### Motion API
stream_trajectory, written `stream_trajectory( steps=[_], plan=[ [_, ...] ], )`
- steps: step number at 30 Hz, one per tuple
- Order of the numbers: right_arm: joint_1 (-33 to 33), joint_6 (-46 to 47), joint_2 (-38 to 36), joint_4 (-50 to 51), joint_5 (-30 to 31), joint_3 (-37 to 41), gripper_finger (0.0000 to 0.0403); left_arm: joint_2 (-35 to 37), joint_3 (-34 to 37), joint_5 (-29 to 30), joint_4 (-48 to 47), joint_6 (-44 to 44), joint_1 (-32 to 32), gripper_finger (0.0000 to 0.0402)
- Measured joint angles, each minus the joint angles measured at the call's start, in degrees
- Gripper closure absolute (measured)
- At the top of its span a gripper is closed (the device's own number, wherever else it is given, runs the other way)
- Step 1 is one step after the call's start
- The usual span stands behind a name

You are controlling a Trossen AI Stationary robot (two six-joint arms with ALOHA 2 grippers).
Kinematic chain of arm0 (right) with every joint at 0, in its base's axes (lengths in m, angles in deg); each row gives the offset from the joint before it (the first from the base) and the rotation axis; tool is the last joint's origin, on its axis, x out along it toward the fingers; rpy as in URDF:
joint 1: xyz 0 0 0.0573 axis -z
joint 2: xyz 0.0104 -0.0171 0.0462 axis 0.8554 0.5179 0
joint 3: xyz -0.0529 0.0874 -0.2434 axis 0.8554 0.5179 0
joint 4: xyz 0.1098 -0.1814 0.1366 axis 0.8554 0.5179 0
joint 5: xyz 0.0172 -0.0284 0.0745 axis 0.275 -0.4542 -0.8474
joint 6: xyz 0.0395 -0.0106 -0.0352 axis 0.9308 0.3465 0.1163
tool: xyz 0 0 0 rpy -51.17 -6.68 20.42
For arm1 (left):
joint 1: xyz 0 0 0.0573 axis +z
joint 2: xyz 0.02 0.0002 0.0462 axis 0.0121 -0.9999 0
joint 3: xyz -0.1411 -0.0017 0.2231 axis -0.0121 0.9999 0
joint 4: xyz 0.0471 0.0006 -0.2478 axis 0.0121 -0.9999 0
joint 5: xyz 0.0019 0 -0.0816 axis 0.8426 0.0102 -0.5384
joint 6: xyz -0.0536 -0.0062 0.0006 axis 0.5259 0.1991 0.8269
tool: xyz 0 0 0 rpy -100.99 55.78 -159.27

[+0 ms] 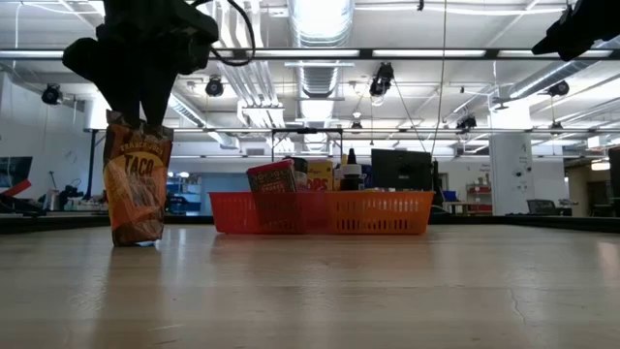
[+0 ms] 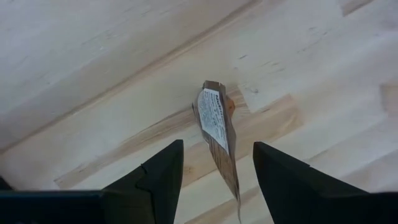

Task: Pick & Place Kitchen Items
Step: Put the orange seasoning pack into the red bin

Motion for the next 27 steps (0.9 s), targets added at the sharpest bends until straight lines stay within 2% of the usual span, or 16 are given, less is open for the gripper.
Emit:
stream_trajectory(
  steps=[6, 9, 13, 21, 27],
  plan=[
    [0.00, 0.00, 0.01, -0.01, 0.00, 0.00, 0.0394, -2.63, 0.00, 0.01, 0.00, -1.58, 0.07, 0.0204],
    [-0.01, 0.00, 0.00, -0.01, 0.00, 0.00, 0.0394, -3.31, 0.00, 0.04, 0.02, -1.79, 0.07, 0.0217],
    [-0.01, 0.00, 0.01, 0.01, 0.00, 0.00, 0.0394, -3.55, 0.00, 0.16, 0.09, -1.84, 0.07, 0.0261],
    [-0.01, 0.00, 0.01, -0.01, 0.00, 0.00, 0.0394, -3.55, 0.00, 0.89, 0.13, -2.74, 0.07, 0.0386],
    [0.00, 0.00, 0.01, -0.01, 0.00, 0.00, 0.0394, -3.38, 0.00, 1.58, 0.09, -4.55, 0.07, 0.0397]
  ],
)
